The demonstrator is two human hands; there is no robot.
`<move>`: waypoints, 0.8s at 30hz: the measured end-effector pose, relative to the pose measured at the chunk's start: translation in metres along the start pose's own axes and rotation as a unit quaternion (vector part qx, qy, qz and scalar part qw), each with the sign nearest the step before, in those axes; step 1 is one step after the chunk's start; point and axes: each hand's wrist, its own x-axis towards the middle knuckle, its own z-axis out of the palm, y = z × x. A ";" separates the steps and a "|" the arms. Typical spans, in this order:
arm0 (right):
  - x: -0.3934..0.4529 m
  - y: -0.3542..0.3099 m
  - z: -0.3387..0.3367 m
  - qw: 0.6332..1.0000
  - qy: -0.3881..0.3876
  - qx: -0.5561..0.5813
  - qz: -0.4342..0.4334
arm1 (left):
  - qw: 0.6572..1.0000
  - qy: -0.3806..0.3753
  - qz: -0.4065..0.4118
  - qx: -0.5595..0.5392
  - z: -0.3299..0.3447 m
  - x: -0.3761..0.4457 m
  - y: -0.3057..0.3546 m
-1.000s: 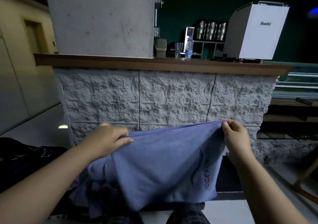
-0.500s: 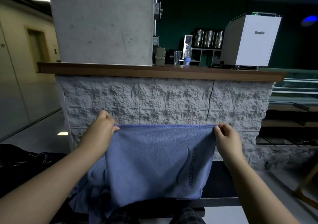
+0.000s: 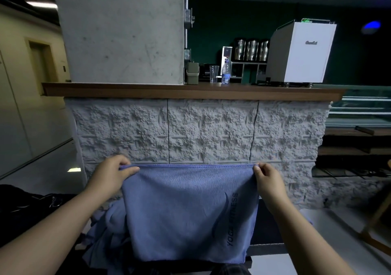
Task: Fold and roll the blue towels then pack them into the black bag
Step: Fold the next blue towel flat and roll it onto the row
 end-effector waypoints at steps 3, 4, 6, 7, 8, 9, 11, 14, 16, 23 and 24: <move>-0.003 0.002 0.003 1.000 -0.004 0.005 0.024 | 0.993 0.001 -0.091 -0.070 -0.002 -0.002 -0.008; -0.004 0.002 0.004 0.999 -0.011 0.008 0.029 | 0.989 -0.002 -0.119 -0.089 -0.002 -0.003 -0.011; -0.007 0.001 0.007 0.998 -0.027 0.021 0.044 | 0.975 -0.019 -0.167 -0.147 -0.002 -0.005 -0.011; -0.008 -0.001 0.008 0.997 -0.032 0.036 0.059 | 0.962 -0.030 -0.188 -0.195 -0.001 -0.007 -0.009; -0.009 -0.002 0.010 0.995 -0.036 0.056 0.076 | 0.943 -0.042 -0.207 -0.256 0.000 -0.009 -0.005; -0.010 -0.004 0.011 0.992 -0.042 0.079 0.092 | 0.918 -0.053 -0.222 -0.325 0.000 -0.012 0.000; -0.013 -0.009 0.011 0.982 -0.061 0.128 0.123 | 0.863 -0.075 -0.237 -0.439 -0.003 -0.018 0.016; -0.016 -0.018 0.012 0.961 -0.088 0.199 0.170 | 0.821 -0.126 -0.225 -0.509 -0.012 -0.032 0.040; -0.020 -0.029 0.014 0.946 -0.106 0.244 0.187 | 0.814 -0.166 -0.197 -0.521 -0.016 -0.044 0.055; -0.047 -0.068 0.025 0.911 -0.198 0.332 0.141 | 0.894 -0.226 -0.024 -0.387 0.000 -0.071 0.098; -0.052 -0.071 0.027 0.913 -0.207 0.327 0.128 | 0.908 -0.210 -0.002 -0.363 0.006 -0.072 0.102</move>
